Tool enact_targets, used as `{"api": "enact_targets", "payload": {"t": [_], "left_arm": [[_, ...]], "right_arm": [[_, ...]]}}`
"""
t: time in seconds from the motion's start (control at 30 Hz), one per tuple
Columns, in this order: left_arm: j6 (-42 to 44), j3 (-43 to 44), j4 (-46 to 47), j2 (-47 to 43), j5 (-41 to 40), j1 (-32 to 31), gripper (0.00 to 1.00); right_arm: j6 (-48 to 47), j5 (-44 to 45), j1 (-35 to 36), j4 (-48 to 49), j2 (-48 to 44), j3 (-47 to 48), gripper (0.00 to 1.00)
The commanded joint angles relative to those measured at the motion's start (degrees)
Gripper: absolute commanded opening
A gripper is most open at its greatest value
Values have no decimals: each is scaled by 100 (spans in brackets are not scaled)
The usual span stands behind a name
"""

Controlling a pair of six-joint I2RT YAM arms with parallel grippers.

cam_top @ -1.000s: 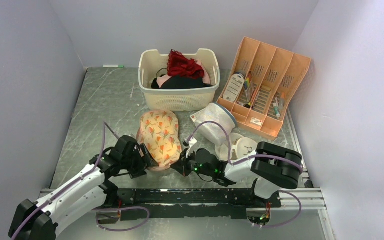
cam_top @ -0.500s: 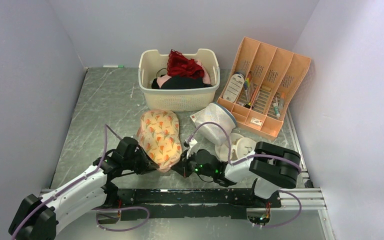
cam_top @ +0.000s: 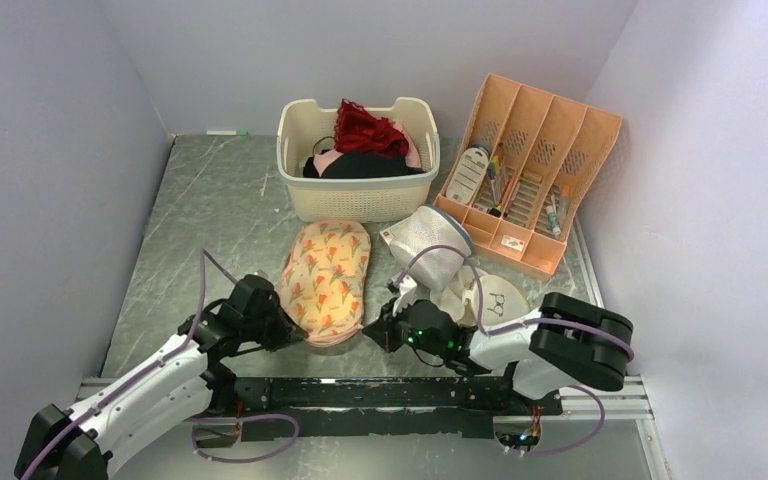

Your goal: Unzip the laundry bag and remove the bra

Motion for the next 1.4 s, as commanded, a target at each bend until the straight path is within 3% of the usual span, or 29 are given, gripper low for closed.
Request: {"api": "enact_targets", "payload": {"t": [0.0,0.13,0.43,0.5,0.57,0.7,0.73,0.77,0.93,1.07,1.2,1.27,1.37], "left_arm": [[80,326,-871,-98,-626,-10,7],[175,366,-888,-30,-618,-10,7],[461,443,-660,329,-488,-10,11],[588,576,-711,389,-444,-8,24],[705,682,-730,359,-389,-10,48],[962,1016,-917,156,-457,-9,90],[990,1085,-920,135,-469,-10,98],[1044,1120,-875,123,-471,-10,100],[1311,1822,-1409,455,-1172,-4,99],[1460,2293,-1519,918,-2045,15,99],[1506,2383,-1261,1405,-2229,164,100],[1491,2287,-1101,1511,-2201,246,97],[1337,2051,-1000,1556,-2222,340,78]], "right_arm": [[-323,108,-553,-410,-222,13,0],[-516,-84,-988,-359,-232,70,0],[-695,-93,-1062,-641,-32,341,0],[-629,-199,-1055,-796,-146,316,0],[-551,-257,-1058,-1131,-325,279,0],[-524,-129,-1058,-1909,-758,284,13],[-564,-115,-1052,-2086,-856,330,17],[-604,-103,-1058,-2271,-963,374,22],[-770,-35,-1054,-2895,-1418,617,42],[-802,32,-1056,-2916,-1571,705,51],[-750,24,-1051,-2936,-1486,852,57],[-728,-18,-1058,-2911,-1488,891,58],[-678,-38,-1054,-2903,-1540,868,58]]}}
